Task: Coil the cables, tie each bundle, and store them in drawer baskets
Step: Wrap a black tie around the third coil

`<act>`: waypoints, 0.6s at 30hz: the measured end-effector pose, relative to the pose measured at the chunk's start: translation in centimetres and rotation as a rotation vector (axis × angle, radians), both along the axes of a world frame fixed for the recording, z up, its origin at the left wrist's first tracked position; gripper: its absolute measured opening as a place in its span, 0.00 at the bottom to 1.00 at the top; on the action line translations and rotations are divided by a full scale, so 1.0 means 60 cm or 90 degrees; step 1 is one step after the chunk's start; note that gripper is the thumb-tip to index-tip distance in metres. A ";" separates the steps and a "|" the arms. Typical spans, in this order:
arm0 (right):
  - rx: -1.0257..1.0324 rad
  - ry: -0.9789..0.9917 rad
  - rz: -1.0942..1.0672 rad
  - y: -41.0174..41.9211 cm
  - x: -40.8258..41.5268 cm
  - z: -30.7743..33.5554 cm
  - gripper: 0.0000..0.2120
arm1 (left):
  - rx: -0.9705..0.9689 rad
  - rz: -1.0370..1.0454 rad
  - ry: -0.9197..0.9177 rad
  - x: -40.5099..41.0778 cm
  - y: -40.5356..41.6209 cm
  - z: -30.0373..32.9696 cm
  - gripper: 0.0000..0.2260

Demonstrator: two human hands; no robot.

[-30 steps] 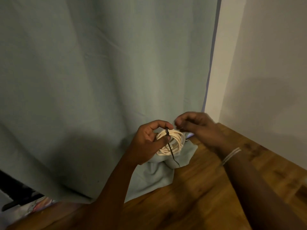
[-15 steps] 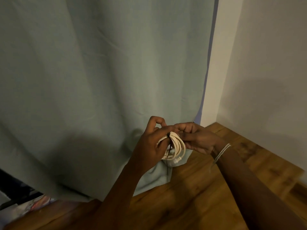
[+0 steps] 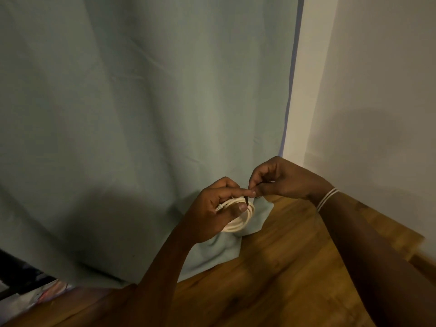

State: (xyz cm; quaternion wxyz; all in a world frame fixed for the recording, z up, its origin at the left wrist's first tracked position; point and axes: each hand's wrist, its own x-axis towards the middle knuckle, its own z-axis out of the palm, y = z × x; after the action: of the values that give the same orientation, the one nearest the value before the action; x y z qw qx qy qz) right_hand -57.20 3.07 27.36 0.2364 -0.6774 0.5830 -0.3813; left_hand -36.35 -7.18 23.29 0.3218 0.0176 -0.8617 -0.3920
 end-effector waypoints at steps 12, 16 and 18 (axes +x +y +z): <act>-0.104 0.360 -0.169 0.009 0.080 0.037 0.04 | -0.014 0.120 -0.033 -0.011 -0.016 -0.024 0.11; -0.180 0.238 -0.207 0.019 0.104 -0.002 0.05 | 0.145 0.119 0.013 -0.006 -0.028 -0.022 0.12; -0.216 0.189 -0.225 0.022 0.117 -0.029 0.05 | 0.277 0.078 0.039 -0.001 -0.032 -0.021 0.12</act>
State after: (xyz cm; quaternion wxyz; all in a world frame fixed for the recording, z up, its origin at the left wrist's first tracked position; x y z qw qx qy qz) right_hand -50.20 4.42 25.62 -0.0382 -0.6435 0.6484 -0.4051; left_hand -36.44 -9.09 22.02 0.3595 0.1268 -0.7439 -0.5489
